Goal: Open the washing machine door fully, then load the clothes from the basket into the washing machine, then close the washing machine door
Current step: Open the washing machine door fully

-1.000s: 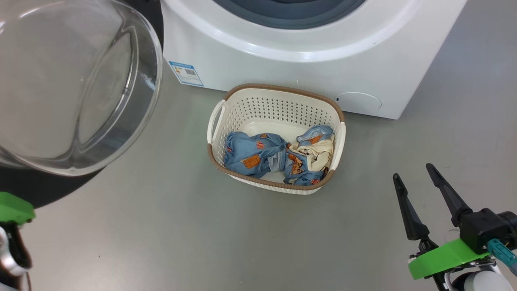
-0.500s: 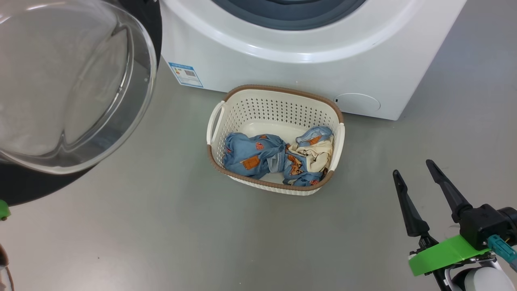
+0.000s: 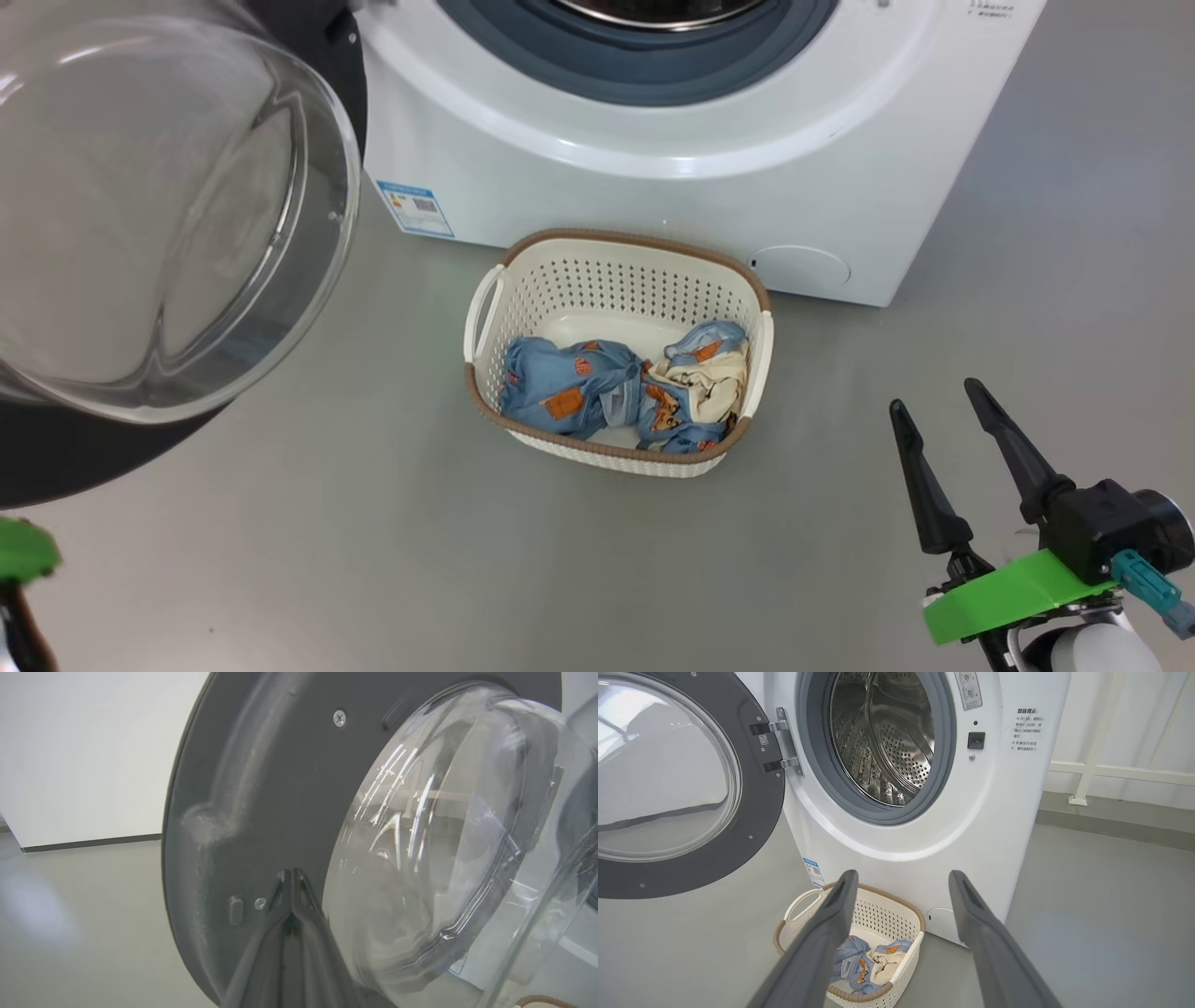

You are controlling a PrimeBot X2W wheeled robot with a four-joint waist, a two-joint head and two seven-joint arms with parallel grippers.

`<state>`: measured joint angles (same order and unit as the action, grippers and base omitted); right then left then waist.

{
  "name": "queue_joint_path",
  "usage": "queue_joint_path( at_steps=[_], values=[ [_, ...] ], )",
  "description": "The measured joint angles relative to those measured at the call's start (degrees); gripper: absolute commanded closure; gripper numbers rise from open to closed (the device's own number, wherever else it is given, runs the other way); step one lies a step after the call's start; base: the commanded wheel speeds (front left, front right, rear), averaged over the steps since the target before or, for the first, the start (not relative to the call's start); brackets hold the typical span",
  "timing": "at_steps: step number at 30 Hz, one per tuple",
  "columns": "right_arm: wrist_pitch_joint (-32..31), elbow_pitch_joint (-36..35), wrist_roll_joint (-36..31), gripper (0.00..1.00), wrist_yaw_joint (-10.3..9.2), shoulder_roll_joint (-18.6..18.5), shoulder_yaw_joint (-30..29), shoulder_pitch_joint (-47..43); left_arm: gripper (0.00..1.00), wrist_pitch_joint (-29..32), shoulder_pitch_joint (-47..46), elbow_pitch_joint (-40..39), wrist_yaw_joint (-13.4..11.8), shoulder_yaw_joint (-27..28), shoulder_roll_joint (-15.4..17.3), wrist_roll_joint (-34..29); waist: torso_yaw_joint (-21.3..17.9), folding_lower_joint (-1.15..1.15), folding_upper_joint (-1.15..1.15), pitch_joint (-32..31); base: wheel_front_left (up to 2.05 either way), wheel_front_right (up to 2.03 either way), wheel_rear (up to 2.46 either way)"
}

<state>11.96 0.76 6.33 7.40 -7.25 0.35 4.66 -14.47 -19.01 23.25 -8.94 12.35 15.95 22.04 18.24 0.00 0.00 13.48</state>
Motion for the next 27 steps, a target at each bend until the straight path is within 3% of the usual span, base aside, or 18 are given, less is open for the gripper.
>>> queue_joint_path(
  at_steps=[7,14,25,26,27],
  values=[
    [0.45,-0.37,0.24,0.00,0.00,0.76,0.74,-0.34,1.00,-0.01,8.35,-9.70,0.98,0.03,-5.28,-4.87,-1.02,0.00,0.00,-2.39,0.00,0.00,0.00],
    [0.48,-1.05,0.21,0.00,0.00,1.63,1.01,-2.30,1.00,-0.04,17.27,-17.44,1.04,-4.41,-10.13,-7.43,-2.71,0.00,0.00,-5.01,0.00,0.00,0.00],
    [0.20,-1.79,-0.19,0.00,0.00,2.58,0.99,-4.76,1.00,2.89,23.34,-22.72,1.04,-11.46,-12.21,-8.38,-6.67,0.00,0.00,-8.47,0.00,0.00,0.00],
    [0.13,-1.82,-0.20,0.00,0.00,2.70,0.99,-4.90,0.89,3.20,23.70,-22.86,1.04,-11.83,-12.20,-8.39,-7.11,0.00,0.00,-8.74,0.00,0.00,0.00],
    [0.13,-1.82,-0.20,0.00,0.00,2.70,0.99,-4.90,0.67,3.20,23.70,-22.86,1.04,-11.83,-12.20,-8.39,-7.11,0.00,0.00,-8.74,0.00,0.00,0.00]
  ],
)
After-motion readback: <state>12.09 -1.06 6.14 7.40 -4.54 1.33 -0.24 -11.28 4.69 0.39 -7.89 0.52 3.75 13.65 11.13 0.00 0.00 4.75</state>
